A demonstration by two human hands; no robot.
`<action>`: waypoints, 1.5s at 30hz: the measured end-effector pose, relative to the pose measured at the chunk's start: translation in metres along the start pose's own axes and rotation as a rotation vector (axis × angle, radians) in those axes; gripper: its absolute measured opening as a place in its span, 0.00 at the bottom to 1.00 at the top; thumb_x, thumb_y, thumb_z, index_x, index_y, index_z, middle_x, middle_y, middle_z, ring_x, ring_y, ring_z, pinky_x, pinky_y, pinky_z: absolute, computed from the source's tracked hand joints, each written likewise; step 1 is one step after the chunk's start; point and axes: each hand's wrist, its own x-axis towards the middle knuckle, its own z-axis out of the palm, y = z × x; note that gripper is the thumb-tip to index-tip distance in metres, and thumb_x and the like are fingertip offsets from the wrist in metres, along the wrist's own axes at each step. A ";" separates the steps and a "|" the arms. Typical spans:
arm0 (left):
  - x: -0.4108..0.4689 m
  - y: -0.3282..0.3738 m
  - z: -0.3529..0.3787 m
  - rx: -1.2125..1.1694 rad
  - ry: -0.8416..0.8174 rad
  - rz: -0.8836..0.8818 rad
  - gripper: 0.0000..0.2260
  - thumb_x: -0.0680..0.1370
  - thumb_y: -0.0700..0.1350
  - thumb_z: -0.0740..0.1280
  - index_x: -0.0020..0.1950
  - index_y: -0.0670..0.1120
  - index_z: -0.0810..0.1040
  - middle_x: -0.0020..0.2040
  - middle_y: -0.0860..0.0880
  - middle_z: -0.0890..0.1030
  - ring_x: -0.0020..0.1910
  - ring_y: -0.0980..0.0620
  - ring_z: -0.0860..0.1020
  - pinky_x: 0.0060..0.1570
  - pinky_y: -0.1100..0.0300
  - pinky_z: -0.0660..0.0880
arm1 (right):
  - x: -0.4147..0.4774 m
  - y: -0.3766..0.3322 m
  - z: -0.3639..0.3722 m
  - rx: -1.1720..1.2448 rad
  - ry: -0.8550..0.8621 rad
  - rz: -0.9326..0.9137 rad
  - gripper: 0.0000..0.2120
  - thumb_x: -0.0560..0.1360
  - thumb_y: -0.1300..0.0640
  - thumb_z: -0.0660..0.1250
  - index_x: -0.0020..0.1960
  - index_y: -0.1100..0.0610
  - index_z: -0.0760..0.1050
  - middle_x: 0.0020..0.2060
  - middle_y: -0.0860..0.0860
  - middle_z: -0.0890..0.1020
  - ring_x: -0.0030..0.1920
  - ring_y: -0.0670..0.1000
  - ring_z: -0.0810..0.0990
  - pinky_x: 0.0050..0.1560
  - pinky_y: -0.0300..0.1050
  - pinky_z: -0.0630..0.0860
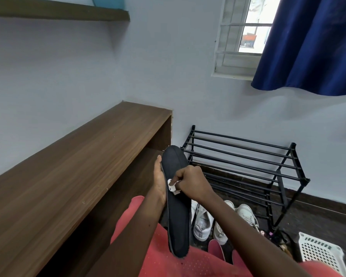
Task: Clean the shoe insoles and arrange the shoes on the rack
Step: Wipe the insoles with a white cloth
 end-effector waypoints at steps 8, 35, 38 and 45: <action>-0.024 -0.007 0.012 -0.019 -0.230 -0.112 0.31 0.75 0.65 0.56 0.61 0.41 0.77 0.53 0.40 0.81 0.52 0.46 0.81 0.54 0.55 0.77 | 0.024 -0.004 -0.012 0.178 0.342 0.049 0.11 0.68 0.69 0.69 0.48 0.60 0.75 0.36 0.49 0.79 0.33 0.39 0.73 0.33 0.25 0.66; -0.026 -0.003 -0.006 -0.096 -0.320 -0.200 0.26 0.78 0.59 0.55 0.68 0.43 0.73 0.62 0.40 0.77 0.57 0.44 0.79 0.59 0.50 0.75 | 0.030 -0.012 -0.015 0.144 0.330 0.077 0.12 0.69 0.66 0.68 0.52 0.58 0.82 0.45 0.53 0.84 0.42 0.46 0.76 0.36 0.23 0.66; -0.031 -0.007 0.000 -0.102 -0.295 -0.196 0.27 0.80 0.60 0.51 0.62 0.41 0.78 0.57 0.40 0.80 0.52 0.45 0.82 0.49 0.52 0.80 | 0.030 -0.011 -0.010 -0.039 0.298 0.050 0.14 0.74 0.63 0.66 0.58 0.56 0.80 0.50 0.56 0.81 0.49 0.52 0.78 0.41 0.31 0.65; -0.013 -0.006 -0.003 -0.141 -0.268 -0.219 0.34 0.80 0.62 0.49 0.43 0.37 0.85 0.44 0.39 0.83 0.42 0.46 0.84 0.39 0.55 0.81 | 0.008 -0.014 -0.029 -0.153 -0.208 0.012 0.17 0.77 0.59 0.62 0.65 0.57 0.74 0.53 0.59 0.74 0.52 0.56 0.77 0.51 0.44 0.73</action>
